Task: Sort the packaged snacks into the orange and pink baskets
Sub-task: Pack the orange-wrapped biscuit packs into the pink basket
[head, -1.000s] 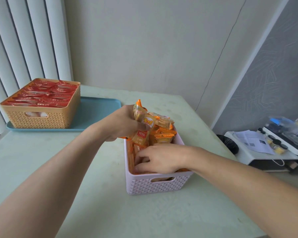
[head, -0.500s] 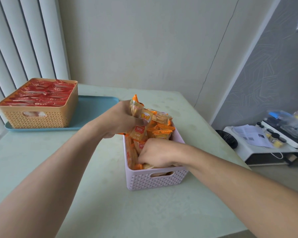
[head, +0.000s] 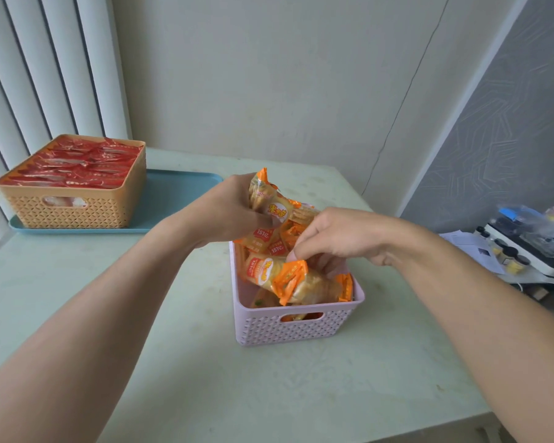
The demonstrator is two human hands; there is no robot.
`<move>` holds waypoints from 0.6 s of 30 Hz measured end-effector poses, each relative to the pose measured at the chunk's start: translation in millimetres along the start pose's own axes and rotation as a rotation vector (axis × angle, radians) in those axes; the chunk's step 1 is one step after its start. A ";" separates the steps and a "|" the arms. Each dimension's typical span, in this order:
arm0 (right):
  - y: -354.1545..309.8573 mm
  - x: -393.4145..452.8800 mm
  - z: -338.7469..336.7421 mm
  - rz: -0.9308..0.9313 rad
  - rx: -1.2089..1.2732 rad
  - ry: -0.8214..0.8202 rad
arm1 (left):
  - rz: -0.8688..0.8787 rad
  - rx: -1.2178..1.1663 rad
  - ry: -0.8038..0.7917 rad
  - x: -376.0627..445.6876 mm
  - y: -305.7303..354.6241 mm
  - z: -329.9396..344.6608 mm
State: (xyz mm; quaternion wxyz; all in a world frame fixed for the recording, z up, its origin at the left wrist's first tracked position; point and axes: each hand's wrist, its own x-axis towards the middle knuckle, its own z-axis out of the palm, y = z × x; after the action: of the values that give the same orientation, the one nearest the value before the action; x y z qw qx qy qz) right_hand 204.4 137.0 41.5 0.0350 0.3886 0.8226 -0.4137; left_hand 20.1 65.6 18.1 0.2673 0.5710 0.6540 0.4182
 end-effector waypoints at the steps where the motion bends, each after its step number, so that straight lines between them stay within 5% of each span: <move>1: 2.9 -0.8 -3.6 -0.022 0.027 -0.013 | 0.000 0.011 0.003 0.1 -1.3 -0.3; 12: 33.7 -6.9 -47.8 -0.227 0.441 -0.125 | -0.021 0.068 -0.060 4.0 -11.5 0.5; 18: 38.4 -10.3 -61.0 -0.218 0.339 -0.290 | -0.023 -0.065 -0.019 5.2 -10.7 -1.4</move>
State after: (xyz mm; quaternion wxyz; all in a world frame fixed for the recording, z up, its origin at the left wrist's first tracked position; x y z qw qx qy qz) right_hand 253.3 187.5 60.3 0.0422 0.2345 0.7648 -0.5986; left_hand 12.2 70.3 10.4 0.2967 0.5582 0.6440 0.4307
